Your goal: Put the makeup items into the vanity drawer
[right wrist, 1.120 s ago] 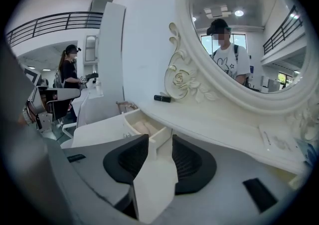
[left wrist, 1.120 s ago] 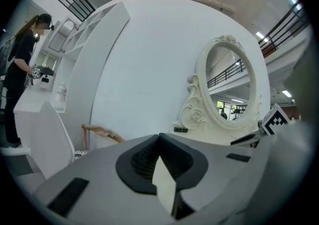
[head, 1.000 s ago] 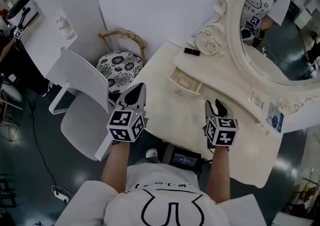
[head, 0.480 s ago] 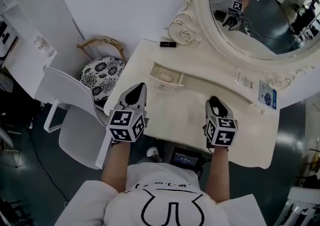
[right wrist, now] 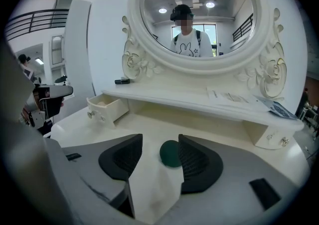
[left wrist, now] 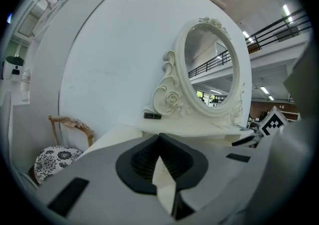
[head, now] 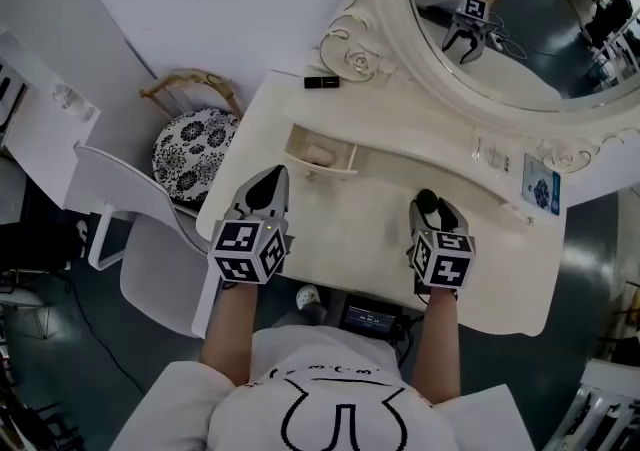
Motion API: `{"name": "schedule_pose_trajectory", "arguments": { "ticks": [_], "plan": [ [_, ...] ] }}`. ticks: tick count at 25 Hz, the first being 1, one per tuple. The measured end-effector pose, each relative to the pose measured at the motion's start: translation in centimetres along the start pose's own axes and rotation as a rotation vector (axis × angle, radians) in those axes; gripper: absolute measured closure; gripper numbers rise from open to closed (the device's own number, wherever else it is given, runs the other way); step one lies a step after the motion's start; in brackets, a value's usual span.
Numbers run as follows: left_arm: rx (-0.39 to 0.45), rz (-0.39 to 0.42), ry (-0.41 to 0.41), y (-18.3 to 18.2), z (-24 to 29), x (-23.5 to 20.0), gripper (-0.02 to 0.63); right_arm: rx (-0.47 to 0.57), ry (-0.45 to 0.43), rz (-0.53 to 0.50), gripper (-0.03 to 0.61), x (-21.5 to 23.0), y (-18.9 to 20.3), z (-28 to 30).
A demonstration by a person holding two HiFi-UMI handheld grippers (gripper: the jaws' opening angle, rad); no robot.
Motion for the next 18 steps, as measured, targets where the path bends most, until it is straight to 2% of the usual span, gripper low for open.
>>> {"name": "schedule_pose_trajectory", "arguments": {
  "ticks": [9,18],
  "plan": [
    [-0.084,-0.022,-0.014,2.2,2.5,-0.3,0.598,-0.090,0.028,0.010,0.376,2.5,1.2,2.8],
    [-0.109,-0.027,-0.020,3.1,3.3,-0.1,0.598,-0.117,0.034,0.053,0.376,3.5,2.4,3.7]
  ]
}}
Point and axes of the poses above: the fingertips, and each gripper's own axes: z forward along the fingers, x to its right, y out of its underside, the point moved 7 cm from there along -z, backward along the fingers, and after that the axes turned 13 degrees about z, right-handed, at the moved point
